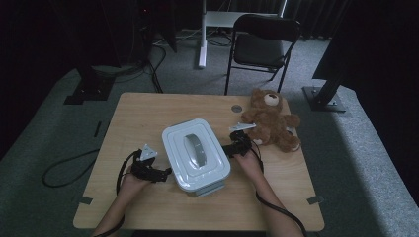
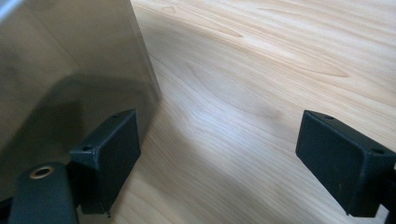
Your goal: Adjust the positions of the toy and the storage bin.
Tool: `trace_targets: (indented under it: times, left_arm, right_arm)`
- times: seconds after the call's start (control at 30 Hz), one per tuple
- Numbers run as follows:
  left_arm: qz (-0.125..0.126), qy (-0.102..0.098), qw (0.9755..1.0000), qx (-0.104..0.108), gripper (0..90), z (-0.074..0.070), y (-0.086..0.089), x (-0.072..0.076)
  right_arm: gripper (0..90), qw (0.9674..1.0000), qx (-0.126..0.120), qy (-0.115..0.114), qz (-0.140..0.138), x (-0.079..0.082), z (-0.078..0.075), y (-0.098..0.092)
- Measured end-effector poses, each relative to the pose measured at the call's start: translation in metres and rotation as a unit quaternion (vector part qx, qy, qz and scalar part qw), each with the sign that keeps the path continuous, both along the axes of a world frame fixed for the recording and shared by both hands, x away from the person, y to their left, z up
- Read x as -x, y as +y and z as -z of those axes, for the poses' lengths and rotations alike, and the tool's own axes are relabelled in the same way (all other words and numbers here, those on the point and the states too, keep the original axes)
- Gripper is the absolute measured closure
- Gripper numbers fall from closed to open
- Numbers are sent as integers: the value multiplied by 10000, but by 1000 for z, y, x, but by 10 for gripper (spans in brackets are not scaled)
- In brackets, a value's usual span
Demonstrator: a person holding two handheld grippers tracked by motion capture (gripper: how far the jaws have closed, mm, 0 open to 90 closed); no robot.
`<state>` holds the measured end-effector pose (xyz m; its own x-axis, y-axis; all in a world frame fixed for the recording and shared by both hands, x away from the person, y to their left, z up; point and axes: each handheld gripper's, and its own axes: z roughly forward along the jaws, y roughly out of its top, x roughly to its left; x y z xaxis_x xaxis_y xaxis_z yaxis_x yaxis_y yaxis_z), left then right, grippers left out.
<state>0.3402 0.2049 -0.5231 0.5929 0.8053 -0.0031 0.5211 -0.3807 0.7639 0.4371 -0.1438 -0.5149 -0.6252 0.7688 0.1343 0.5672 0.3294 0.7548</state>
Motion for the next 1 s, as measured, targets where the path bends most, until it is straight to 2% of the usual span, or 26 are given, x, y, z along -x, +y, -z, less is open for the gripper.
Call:
trace_targets:
  times: [0.07,0.13,0.33,0.4,0.47,0.53,0.57,0.6,0.63,0.8,0.87,0.93,0.97,1.0]
  left_arm:
    - [-240,92,9995,-209,11,-3,1,3]
    - [-328,145,9991,-226,11,-7,4,5]
    - [-545,191,9983,52,11,-22,14,12]
    - [-470,153,9986,182,11,-29,18,16]
    - [-384,71,9990,205,11,-34,19,20]
    - [-215,-26,9993,316,11,-40,21,25]
    - [-178,-59,9993,338,11,-45,20,29]
    - [-154,-130,9992,332,11,-49,19,32]
    - [-134,-159,9992,341,11,-52,18,34]
    - [83,-268,9985,474,11,-75,10,45]
    - [226,-352,9978,523,11,-87,2,51]
    - [284,-461,9975,451,11,-94,-5,54]
    - [284,-461,9975,451,11,-94,-5,54]
    - [394,-444,9971,476,11,-99,-10,54]
  right_arm:
    - [133,10000,21,-84,-21,6,1,-5]
    - [134,9999,45,-145,-41,9,2,-7]
    - [133,9987,205,-393,-239,31,10,-21]
    - [130,9988,156,-441,-139,39,14,-27]
    - [126,9988,72,-488,-80,45,18,-33]
    - [126,9986,92,-524,-7,55,21,-42]
    - [126,9985,91,-538,17,58,22,-45]
    - [127,9984,123,-536,121,66,25,-57]
    - [127,9984,123,-536,121,66,25,-57]
    - [129,9981,281,-456,313,81,29,-80]
    - [130,9981,281,-402,379,89,30,-92]
    - [130,9983,295,-374,347,94,32,-97]
    - [130,9983,295,-374,347,94,32,-97]
    - [129,9982,323,-364,341,96,32,-99]
